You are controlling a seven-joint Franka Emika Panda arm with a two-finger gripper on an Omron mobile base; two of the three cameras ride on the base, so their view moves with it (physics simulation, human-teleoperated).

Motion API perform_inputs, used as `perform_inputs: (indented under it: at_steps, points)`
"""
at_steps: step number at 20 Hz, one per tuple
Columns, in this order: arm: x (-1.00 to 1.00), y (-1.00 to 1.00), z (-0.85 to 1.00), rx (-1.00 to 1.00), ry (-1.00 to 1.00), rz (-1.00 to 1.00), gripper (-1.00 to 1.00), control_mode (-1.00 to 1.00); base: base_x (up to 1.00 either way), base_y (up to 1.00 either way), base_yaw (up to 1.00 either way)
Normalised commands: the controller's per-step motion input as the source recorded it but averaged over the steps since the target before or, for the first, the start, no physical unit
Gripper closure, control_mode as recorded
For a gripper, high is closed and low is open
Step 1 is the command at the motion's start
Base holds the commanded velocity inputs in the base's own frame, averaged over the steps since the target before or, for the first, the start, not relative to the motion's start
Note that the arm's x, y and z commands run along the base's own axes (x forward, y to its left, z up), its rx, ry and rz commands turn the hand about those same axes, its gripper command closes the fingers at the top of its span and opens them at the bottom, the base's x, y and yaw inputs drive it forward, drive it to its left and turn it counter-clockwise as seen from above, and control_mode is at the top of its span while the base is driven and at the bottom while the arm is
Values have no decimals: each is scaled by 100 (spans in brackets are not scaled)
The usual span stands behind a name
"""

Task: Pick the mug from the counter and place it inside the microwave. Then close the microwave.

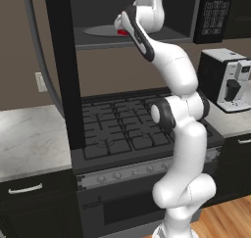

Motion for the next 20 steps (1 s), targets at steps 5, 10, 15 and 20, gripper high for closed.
perform_inputs:
  at_steps: [5,10,15,20]
  points:
    - [-34,0,0,0,-6,0,-100,-100,0,0,0]
    - [-97,0,-3,0,-17,0,-100,-100,0,0,0]
    - [-100,0,-45,0,-22,0,-100,-100,0,0,0]
    - [-98,0,-64,0,-24,0,-100,-100,0,0,0]
